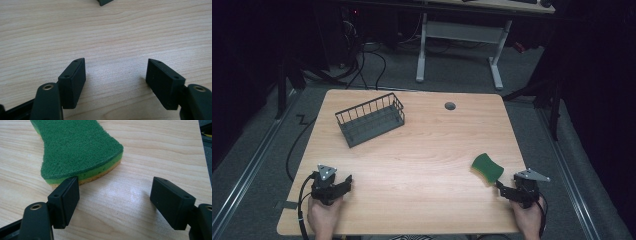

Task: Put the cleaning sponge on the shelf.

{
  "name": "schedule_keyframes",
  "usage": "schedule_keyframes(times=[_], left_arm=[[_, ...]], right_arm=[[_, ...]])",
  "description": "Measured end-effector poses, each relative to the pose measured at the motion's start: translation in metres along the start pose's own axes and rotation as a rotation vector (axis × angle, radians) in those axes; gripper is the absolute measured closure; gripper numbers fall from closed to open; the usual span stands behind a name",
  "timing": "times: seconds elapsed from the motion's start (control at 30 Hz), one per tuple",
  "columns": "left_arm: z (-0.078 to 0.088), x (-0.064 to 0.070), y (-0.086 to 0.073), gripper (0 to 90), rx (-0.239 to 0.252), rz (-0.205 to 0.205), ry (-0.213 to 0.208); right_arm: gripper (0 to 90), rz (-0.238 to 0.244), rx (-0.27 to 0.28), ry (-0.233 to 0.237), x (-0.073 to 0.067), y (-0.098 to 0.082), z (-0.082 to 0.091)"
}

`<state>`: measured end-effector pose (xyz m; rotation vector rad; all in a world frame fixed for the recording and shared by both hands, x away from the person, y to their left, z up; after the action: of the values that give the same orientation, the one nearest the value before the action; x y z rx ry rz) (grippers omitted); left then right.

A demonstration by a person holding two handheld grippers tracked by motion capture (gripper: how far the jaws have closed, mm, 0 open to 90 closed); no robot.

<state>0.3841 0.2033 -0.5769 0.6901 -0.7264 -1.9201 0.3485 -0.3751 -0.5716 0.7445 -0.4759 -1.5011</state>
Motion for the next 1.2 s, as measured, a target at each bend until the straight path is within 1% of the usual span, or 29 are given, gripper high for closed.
schedule_keyframes(times=[0.17, 0.27, 0.37, 0.5, 0.63, 0.7, 0.8, 0.83, 0.87, 0.93, 1.03, 1.2], left_arm=[[0.0, 0.0, 0.0, 32.3, 0.0, 0.001, -0.001], [0.0, 0.0, 0.0, 31.2, 0.002, 0.013, -0.006], [0.0, 0.0, 0.001, 30.6, 0.003, 0.015, -0.008], [-0.001, -0.001, 0.002, 30.2, 0.008, 0.046, -0.002], [-0.004, -0.003, 0.005, 31.2, -0.014, 0.047, 0.009], [-0.005, -0.004, 0.007, 32.1, -0.017, 0.063, 0.001], [-0.007, -0.005, 0.013, 34.0, -0.018, 0.065, 0.001], [-0.007, -0.006, 0.019, 36.1, -0.014, 0.062, 0.0], [-0.007, -0.006, 0.019, 36.9, -0.014, 0.062, 0.0], [-0.008, -0.007, 0.025, 38.0, -0.014, 0.057, 0.004], [-0.01, -0.012, 0.037, 41.9, -0.009, 0.062, 0.013], [-0.016, -0.02, 0.056, 44.5, -0.011, 0.067, 0.026]], right_arm=[[23.6, 0.006, 0.0, 0.005, 0.0, 0.001, -0.001], [23.6, 0.005, -0.001, 0.005, 0.0, 0.001, -0.001], [23.6, 0.006, -0.001, 0.005, 0.0, 0.001, -0.001], [23.6, 0.006, 0.0, 0.005, 0.0, 0.001, -0.001], [23.6, 0.005, -0.001, 0.005, 0.0, 0.001, -0.001], [23.6, 0.006, 0.0, 0.005, 0.0, 0.001, -0.001], [23.6, 0.005, 0.0, 0.004, 0.0, 0.001, -0.001], [23.6, 0.006, -0.001, 0.005, 0.0, 0.001, -0.001], [23.6, 0.006, -0.001, 0.005, 0.0, 0.001, -0.001], [23.6, 0.006, -0.001, 0.004, 0.0, 0.001, -0.001], [23.7, 0.006, -0.001, 0.005, 0.0, 0.001, -0.001], [23.7, 0.006, -0.001, 0.004, 0.0, 0.001, -0.001]])
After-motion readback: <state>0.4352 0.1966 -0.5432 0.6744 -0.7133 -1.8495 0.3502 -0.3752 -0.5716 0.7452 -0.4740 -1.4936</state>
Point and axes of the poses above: each handheld gripper's, and its own axes: z roughly backward along the jaws, y roughly out of its top, x roughly to its right, the point moved 6 cm from there along -z, roughly forward along the jaws, and after that the axes turned 14 degrees about -z, right-handed, at the moved point
